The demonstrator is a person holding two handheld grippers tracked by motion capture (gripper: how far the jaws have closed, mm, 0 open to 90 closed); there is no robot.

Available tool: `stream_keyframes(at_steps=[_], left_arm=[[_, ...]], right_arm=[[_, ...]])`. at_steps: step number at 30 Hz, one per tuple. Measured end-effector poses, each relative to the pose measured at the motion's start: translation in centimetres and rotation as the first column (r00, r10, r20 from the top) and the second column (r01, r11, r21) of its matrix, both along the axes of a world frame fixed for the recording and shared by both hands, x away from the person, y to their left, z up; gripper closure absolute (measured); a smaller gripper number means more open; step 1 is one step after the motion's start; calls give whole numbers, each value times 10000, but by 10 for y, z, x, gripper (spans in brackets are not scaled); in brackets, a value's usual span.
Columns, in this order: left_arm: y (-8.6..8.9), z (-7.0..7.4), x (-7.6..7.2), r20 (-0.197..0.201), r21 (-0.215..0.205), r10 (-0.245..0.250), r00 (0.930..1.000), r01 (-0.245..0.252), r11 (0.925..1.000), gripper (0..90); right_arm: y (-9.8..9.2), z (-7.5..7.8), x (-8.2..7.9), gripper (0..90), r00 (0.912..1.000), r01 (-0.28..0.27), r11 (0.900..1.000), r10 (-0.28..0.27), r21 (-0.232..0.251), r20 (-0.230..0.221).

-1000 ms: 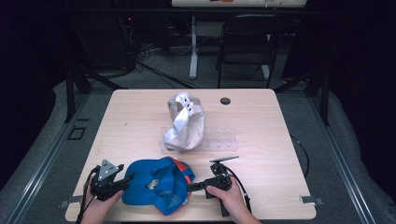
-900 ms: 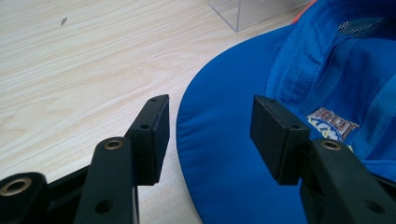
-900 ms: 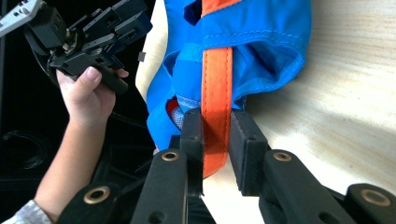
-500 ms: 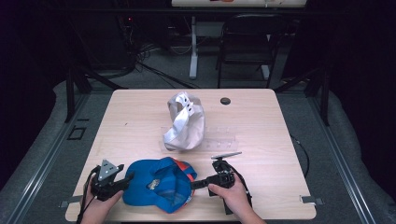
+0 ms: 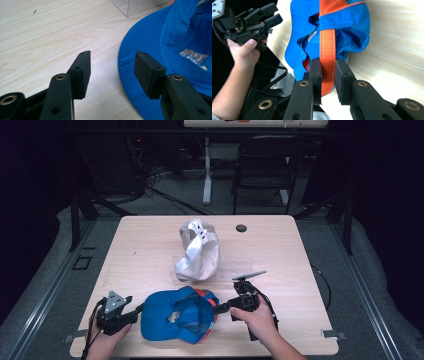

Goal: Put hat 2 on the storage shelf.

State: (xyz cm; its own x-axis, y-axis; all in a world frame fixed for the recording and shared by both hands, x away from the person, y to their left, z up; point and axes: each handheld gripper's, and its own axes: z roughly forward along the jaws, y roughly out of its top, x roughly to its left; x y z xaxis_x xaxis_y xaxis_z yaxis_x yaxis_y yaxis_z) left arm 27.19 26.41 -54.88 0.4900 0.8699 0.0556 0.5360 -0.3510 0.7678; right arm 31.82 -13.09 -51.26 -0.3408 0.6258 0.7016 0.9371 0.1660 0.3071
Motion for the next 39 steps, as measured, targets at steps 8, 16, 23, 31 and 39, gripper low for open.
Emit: stream_keyframes(at_steps=[8,16,23,31,39], left_arm=[[0,0,0,83,34,-17,10000,17,10000,481],[1,0,0,73,16,44,10000,-44,10000,481],[0,0,1,66,48,13,10000,-13,10000,481],[1,1,1,45,100,-16,10000,15,9999,481],[0,0,0,142,132,27,9999,-29,9999,481]], right_arm=[[-15,22,0,777,9998,-1,9960,20,-894,205],[-43,36,-3,778,9979,488,9975,-465,505,-457],[-51,51,-1,779,9968,542,9832,-429,1742,-678],[-53,68,3,779,9923,861,9449,-528,3160,-1124],[-54,86,7,779,9874,1282,8972,-755,4227,-1391]])
